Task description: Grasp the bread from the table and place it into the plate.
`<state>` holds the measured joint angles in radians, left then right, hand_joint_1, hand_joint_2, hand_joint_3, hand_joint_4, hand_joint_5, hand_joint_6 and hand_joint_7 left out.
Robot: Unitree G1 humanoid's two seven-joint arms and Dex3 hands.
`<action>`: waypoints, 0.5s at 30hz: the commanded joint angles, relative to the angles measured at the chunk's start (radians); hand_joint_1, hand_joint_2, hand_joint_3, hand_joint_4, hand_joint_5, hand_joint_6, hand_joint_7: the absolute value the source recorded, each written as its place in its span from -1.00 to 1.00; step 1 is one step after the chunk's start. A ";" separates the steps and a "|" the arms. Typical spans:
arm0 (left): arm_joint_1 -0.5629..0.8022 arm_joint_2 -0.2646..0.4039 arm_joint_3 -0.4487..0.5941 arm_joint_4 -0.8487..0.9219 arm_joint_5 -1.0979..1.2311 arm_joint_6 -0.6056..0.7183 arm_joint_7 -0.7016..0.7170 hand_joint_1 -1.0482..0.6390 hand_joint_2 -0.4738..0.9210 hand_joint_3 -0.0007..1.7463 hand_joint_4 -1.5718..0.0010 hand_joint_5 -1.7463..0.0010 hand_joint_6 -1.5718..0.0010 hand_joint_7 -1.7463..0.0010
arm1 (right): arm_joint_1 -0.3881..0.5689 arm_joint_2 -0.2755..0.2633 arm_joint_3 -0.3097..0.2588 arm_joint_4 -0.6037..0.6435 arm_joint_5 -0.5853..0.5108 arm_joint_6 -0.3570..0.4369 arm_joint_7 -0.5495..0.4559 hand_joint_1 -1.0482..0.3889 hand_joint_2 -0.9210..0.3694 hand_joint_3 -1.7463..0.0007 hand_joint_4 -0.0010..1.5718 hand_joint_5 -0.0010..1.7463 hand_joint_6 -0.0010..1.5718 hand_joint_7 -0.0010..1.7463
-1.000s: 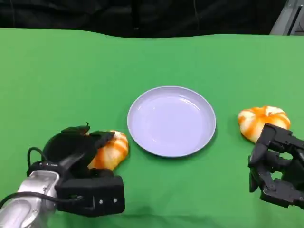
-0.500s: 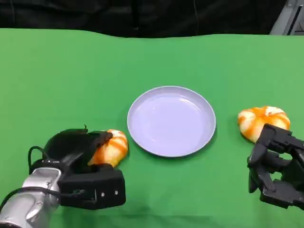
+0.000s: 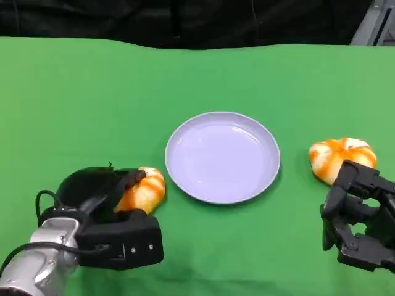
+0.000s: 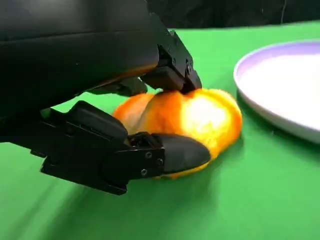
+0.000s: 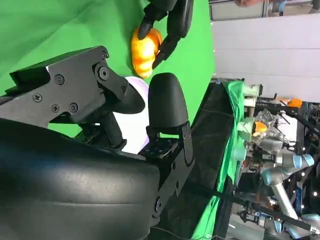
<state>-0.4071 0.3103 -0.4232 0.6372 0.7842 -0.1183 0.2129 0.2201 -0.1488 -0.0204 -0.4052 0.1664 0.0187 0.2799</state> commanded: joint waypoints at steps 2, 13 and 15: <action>0.006 -0.004 0.018 0.033 -0.017 -0.025 0.134 0.07 1.00 -0.76 -0.32 0.39 -0.31 0.86 | 0.004 -0.009 -0.002 -0.007 0.005 -0.001 0.001 0.42 -0.61 -0.21 0.01 1.00 -0.16 0.81; -0.011 0.010 0.024 0.032 0.008 -0.035 0.311 0.06 0.90 -0.67 -0.02 -1.00 0.20 -0.88 | 0.006 -0.009 -0.003 -0.013 -0.001 0.000 -0.002 0.42 -0.60 -0.22 0.00 1.00 -0.15 0.81; -0.017 0.015 0.029 0.027 0.009 -0.030 0.319 0.06 0.91 -0.68 -0.02 -1.00 0.20 -0.90 | 0.007 -0.009 -0.003 -0.016 -0.001 0.001 -0.002 0.43 -0.60 -0.22 0.00 1.00 -0.15 0.80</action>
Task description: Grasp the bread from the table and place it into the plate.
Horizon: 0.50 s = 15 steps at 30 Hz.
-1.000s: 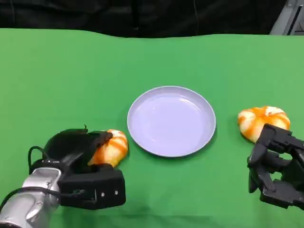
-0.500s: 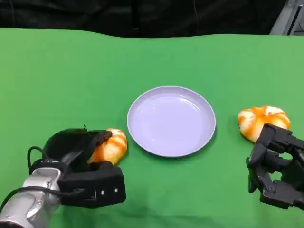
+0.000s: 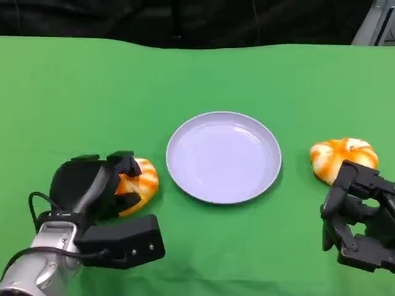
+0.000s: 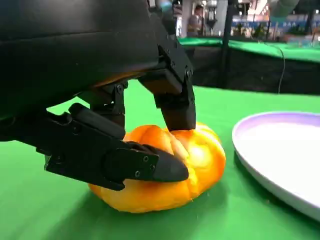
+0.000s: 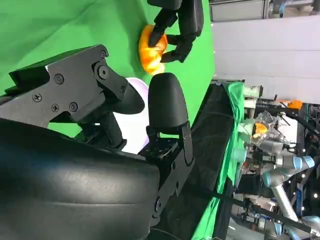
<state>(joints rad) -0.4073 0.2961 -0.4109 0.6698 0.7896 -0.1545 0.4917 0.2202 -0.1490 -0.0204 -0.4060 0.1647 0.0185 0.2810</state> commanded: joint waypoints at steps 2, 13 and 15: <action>-0.023 0.034 0.020 -0.018 0.006 0.016 0.034 0.05 0.92 -0.70 -0.02 -1.00 0.17 -0.80 | 0.009 -0.009 -0.003 -0.019 0.000 0.005 -0.006 0.43 -0.59 -0.22 0.00 1.00 -0.15 0.80; -0.077 0.022 0.027 -0.112 0.003 -0.017 0.035 0.01 0.98 -0.73 -0.02 -1.00 0.22 -0.95 | 0.011 -0.007 0.000 -0.019 0.000 -0.002 -0.004 0.42 -0.59 -0.23 0.01 1.00 -0.15 0.80; -0.091 0.014 0.022 -0.125 0.005 -0.023 0.035 0.04 0.98 -0.72 -0.03 -1.00 0.23 -0.99 | 0.012 -0.010 0.001 -0.022 -0.005 0.002 -0.006 0.41 -0.58 -0.23 0.01 1.00 -0.15 0.80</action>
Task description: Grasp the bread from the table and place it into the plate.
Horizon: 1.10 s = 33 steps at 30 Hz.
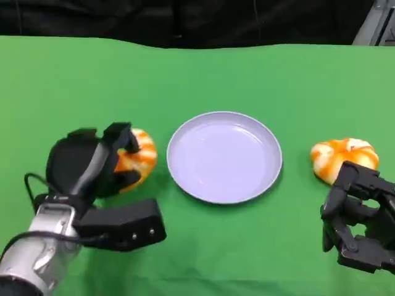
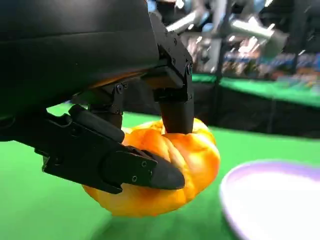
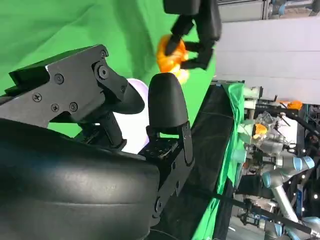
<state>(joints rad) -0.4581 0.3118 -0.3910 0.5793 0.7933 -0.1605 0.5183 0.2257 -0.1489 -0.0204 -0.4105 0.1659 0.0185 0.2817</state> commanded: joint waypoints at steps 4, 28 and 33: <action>-0.081 -0.028 -0.012 -0.068 0.004 -0.006 -0.039 0.05 0.97 -0.70 -0.01 -1.00 0.25 -0.99 | 0.007 -0.007 0.005 -0.019 -0.008 -0.003 -0.006 0.42 -0.58 -0.24 0.01 1.00 -0.15 0.80; -0.363 -0.263 -0.124 0.336 -0.007 -0.105 -0.027 0.04 0.99 -0.80 -0.03 -1.00 0.12 -0.70 | 0.039 0.016 0.056 -0.087 -0.018 0.034 -0.048 0.41 -0.56 -0.26 0.02 1.00 -0.14 0.77; -0.374 -0.288 -0.123 0.419 -0.035 -0.132 -0.037 0.08 1.00 -0.80 -0.02 -1.00 -0.05 -0.39 | 0.044 0.016 0.061 -0.101 -0.006 0.046 -0.045 0.38 -0.56 -0.24 0.02 1.00 -0.13 0.76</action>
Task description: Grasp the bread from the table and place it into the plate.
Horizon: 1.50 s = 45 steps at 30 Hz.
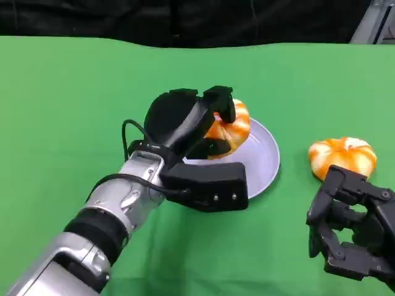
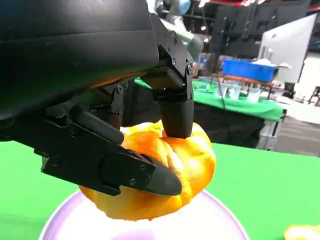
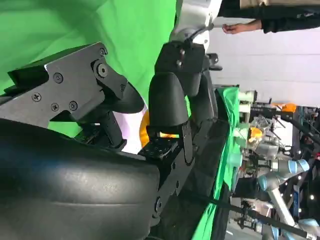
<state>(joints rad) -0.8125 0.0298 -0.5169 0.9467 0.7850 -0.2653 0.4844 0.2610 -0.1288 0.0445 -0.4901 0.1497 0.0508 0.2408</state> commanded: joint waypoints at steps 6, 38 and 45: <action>-0.014 0.009 -0.005 0.079 -0.064 -0.098 -0.090 -0.02 1.00 -0.75 0.18 0.11 -0.09 0.28 | 0.007 -0.006 -0.004 -0.024 0.005 0.016 -0.006 0.39 -0.58 -0.23 0.03 1.00 -0.14 0.76; 0.249 0.088 0.176 -0.486 -0.394 0.015 -0.535 0.01 1.00 -0.64 0.75 0.92 0.51 0.92 | -0.009 -0.006 -0.016 0.033 0.005 -0.041 0.006 0.43 -0.55 -0.29 0.04 1.00 -0.14 0.80; 0.641 0.179 0.450 -1.148 -1.022 0.440 -0.853 0.29 0.40 0.49 -0.38 -0.19 -0.56 0.43 | -0.017 0.001 -0.015 0.052 -0.011 -0.039 -0.015 0.43 -0.54 -0.29 0.02 1.00 -0.15 0.79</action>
<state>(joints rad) -0.3338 0.1145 -0.1706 0.0474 -0.0498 -0.0026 -0.2641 0.2484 -0.1256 0.0452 -0.4552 0.1443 0.0233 0.2359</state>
